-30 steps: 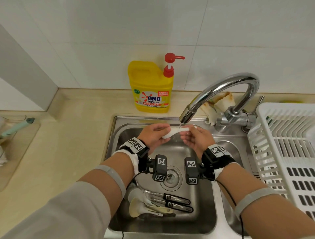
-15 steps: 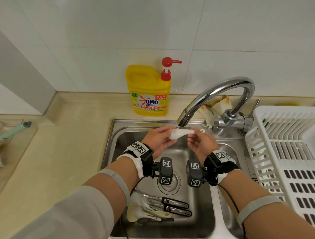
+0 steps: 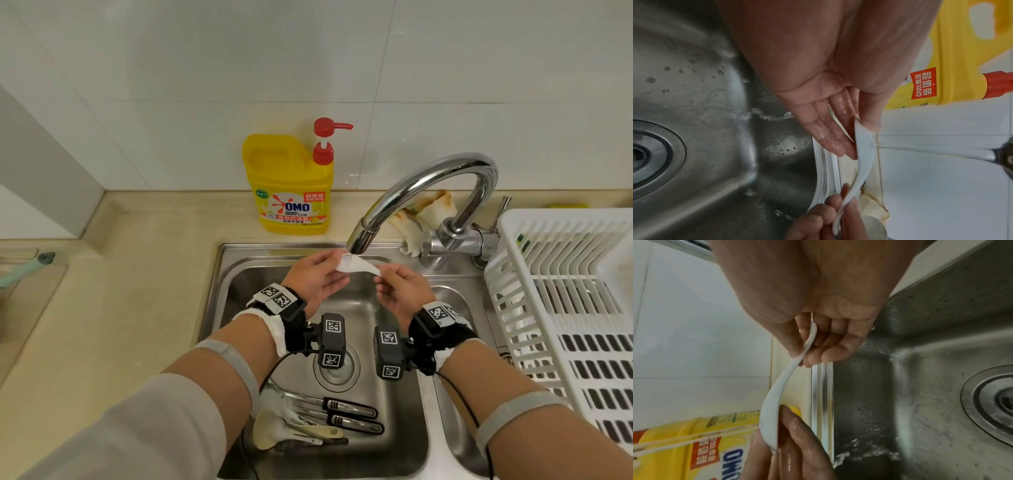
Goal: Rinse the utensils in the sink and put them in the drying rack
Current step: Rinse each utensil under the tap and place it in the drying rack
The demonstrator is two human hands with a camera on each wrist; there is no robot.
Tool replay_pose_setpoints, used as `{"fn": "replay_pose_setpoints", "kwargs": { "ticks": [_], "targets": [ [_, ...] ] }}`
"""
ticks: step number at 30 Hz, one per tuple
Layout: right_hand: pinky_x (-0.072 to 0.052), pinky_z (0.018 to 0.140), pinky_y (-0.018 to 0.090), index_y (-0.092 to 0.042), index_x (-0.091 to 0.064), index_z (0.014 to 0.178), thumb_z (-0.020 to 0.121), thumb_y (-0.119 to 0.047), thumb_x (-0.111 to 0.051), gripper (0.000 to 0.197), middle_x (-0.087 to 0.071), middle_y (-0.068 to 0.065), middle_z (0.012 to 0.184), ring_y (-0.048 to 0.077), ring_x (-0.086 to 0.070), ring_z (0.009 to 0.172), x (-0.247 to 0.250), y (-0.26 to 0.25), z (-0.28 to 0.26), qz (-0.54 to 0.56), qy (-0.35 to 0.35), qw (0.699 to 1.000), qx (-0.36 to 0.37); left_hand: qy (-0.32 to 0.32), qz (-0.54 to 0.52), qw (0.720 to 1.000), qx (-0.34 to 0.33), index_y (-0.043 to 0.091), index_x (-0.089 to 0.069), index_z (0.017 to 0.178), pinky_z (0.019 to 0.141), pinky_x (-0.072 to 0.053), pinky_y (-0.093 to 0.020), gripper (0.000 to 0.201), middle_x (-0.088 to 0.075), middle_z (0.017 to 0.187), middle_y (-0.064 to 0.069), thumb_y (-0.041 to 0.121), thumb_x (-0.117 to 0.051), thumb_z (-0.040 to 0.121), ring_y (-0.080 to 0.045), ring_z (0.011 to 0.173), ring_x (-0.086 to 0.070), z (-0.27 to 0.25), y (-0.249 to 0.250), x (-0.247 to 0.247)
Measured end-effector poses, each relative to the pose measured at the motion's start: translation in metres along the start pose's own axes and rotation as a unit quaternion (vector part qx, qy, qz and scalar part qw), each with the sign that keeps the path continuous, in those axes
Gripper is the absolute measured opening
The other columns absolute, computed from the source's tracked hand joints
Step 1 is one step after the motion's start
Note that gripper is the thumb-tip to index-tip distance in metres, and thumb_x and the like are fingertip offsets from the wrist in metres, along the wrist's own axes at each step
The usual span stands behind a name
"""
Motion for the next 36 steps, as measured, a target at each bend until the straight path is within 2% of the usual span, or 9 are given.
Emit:
{"fn": "replay_pose_setpoints", "kwargs": {
  "ticks": [4, 8, 14, 19, 23, 26, 28, 33, 36],
  "targets": [
    [-0.05, 0.067, 0.027, -0.019, -0.076, 0.089, 0.095, -0.01, -0.06, 0.019, -0.066, 0.005, 0.077, 0.013, -0.058, 0.068, -0.002, -0.006, 0.001, -0.169, -0.018, 0.985, 0.02, 0.025, 0.022, 0.999, -0.014, 0.008, -0.066, 0.118, 0.083, -0.059, -0.03, 0.021, -0.073, 0.111, -0.011, 0.015, -0.06, 0.098, -0.02, 0.096, -0.07, -0.002, -0.001, 0.005],
    [-0.042, 0.066, 0.008, -0.024, -0.076, 0.103, 0.092, -0.021, -0.067, 0.014, -0.069, -0.011, 0.089, 0.003, -0.06, 0.078, -0.014, -0.02, -0.011, -0.404, -0.117, 0.902, 0.098, 0.059, 0.101, 0.992, -0.041, 0.007, -0.066, 0.122, 0.074, -0.059, -0.025, 0.029, -0.073, 0.112, -0.013, 0.019, -0.064, 0.096, -0.014, 0.08, -0.07, -0.011, 0.004, 0.012],
    [-0.049, 0.075, 0.021, -0.018, -0.075, 0.099, 0.085, -0.026, -0.076, 0.016, -0.076, -0.003, 0.089, 0.006, -0.066, 0.076, -0.026, -0.023, -0.044, -0.458, -0.161, 0.863, 0.136, 0.059, 0.178, 0.98, -0.062, 0.013, -0.069, 0.114, 0.072, -0.055, -0.026, 0.024, -0.071, 0.113, -0.018, 0.028, -0.064, 0.097, -0.018, 0.087, -0.064, -0.035, 0.007, 0.018],
    [-0.048, 0.061, 0.025, -0.009, -0.068, 0.091, 0.087, -0.014, -0.074, 0.009, -0.07, -0.005, 0.065, 0.011, -0.06, 0.056, -0.012, -0.027, -0.068, -0.422, -0.172, 0.882, 0.12, 0.04, 0.219, 0.975, -0.016, 0.02, -0.065, 0.114, 0.083, -0.047, -0.033, 0.032, -0.074, 0.105, -0.003, 0.042, -0.044, 0.104, -0.019, 0.098, -0.07, -0.056, 0.002, 0.002],
    [-0.05, 0.058, 0.028, -0.013, -0.065, 0.099, 0.088, -0.01, -0.072, 0.014, -0.072, 0.004, 0.074, 0.015, -0.059, 0.057, 0.017, -0.059, -0.091, -0.415, -0.147, 0.891, 0.11, 0.013, 0.396, 0.917, -0.047, 0.002, -0.063, 0.116, 0.05, -0.049, -0.014, 0.025, -0.069, 0.103, -0.013, 0.021, -0.052, 0.102, -0.018, 0.076, -0.065, -0.057, -0.018, -0.016],
    [-0.051, 0.059, 0.029, -0.006, -0.065, 0.107, 0.09, -0.008, -0.07, 0.018, -0.069, 0.009, 0.075, 0.017, -0.06, 0.06, 0.052, -0.097, -0.113, -0.424, -0.133, 0.888, 0.115, -0.036, 0.485, 0.87, -0.085, 0.014, -0.069, 0.086, 0.08, -0.061, -0.037, 0.011, -0.073, 0.09, -0.011, 0.019, -0.061, 0.091, -0.028, 0.086, -0.071, -0.058, -0.035, -0.04],
    [-0.052, 0.057, 0.026, -0.002, -0.064, 0.108, 0.091, -0.008, -0.069, 0.018, -0.069, 0.008, 0.072, 0.015, -0.062, 0.06, 0.082, -0.122, -0.123, -0.423, -0.095, 0.892, 0.126, -0.065, 0.522, 0.845, -0.1, 0.016, -0.068, 0.074, 0.087, -0.059, -0.047, 0.014, -0.074, 0.086, -0.012, 0.021, -0.06, 0.084, -0.032, 0.092, -0.072, -0.059, -0.044, -0.061],
    [-0.054, 0.067, 0.036, -0.002, -0.064, 0.092, 0.089, -0.014, -0.072, 0.015, -0.072, 0.025, 0.094, 0.027, -0.064, 0.072, 0.18, -0.165, -0.127, -0.395, 0.025, 0.91, 0.123, -0.108, 0.584, 0.794, -0.126, 0.024, -0.066, 0.079, 0.091, -0.056, -0.043, 0.013, -0.073, 0.095, -0.009, 0.026, -0.06, 0.09, -0.029, 0.091, -0.071, -0.06, -0.063, -0.118],
    [-0.053, 0.065, 0.032, -0.001, -0.068, 0.089, 0.087, -0.021, -0.076, 0.022, -0.072, 0.019, 0.08, 0.022, -0.063, 0.065, 0.238, -0.163, -0.114, -0.447, 0.072, 0.888, 0.086, -0.09, 0.626, 0.759, -0.153, 0.015, -0.071, 0.096, 0.09, -0.052, -0.032, 0.016, -0.069, 0.094, 0.0, 0.024, -0.057, 0.095, -0.022, 0.094, -0.068, -0.057, -0.073, -0.148]
  ]
}}
Point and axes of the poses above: each hand's wrist, its own z-axis towards the middle knuckle, its own x-axis out of the back of the hand, y = z × x, the point moved 2 cm from there along z, towards the middle knuckle
